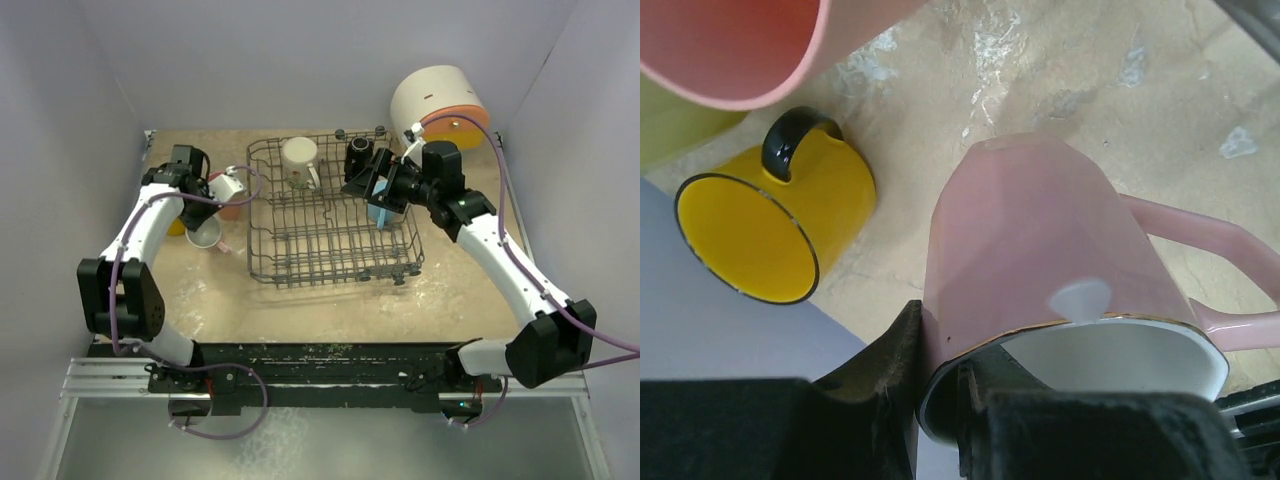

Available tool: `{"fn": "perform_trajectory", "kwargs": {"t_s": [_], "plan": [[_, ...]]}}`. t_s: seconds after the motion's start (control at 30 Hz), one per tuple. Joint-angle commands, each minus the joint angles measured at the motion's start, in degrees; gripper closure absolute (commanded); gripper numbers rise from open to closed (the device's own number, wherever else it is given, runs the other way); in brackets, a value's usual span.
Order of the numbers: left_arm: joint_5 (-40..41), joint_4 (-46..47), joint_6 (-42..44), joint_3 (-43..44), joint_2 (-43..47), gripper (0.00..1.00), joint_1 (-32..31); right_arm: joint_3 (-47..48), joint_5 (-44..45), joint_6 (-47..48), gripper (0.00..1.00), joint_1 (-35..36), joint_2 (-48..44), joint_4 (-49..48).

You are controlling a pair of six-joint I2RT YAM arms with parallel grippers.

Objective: Unload the cups from the dish rack

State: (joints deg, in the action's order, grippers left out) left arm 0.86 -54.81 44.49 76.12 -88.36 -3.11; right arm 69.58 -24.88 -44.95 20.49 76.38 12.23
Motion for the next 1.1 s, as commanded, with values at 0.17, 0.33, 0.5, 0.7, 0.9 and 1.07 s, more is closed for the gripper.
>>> {"fn": "perform_trajectory", "kwargs": {"t_s": [0.17,0.33,0.5,0.7,0.9,1.07], "plan": [[5.12,5.76,-0.3,4.5,-7.33,1.0,0.13,4.33,1.97,3.82,0.02,-1.48,-3.15,3.91],[4.76,5.61,-1.96,5.4,-10.67,1.0,0.13,4.56,2.14,3.74,0.03,-1.68,-3.52,4.12],[2.16,5.84,-2.94,5.41,-11.56,1.0,0.15,4.47,1.86,3.76,0.05,-1.77,-3.25,4.51],[-2.45,4.8,-5.5,6.43,-12.37,0.93,0.21,3.82,1.2,3.03,0.08,-1.77,-3.83,3.28],[-7.24,3.4,-8.58,8.49,-12.24,0.76,0.21,3.5,1.58,3.33,0.08,-1.81,-3.68,3.69],[-5.25,4.47,-8.72,8.6,-10.77,0.63,0.21,3.35,1.44,3.45,0.08,-1.78,-3.87,3.5]]}}
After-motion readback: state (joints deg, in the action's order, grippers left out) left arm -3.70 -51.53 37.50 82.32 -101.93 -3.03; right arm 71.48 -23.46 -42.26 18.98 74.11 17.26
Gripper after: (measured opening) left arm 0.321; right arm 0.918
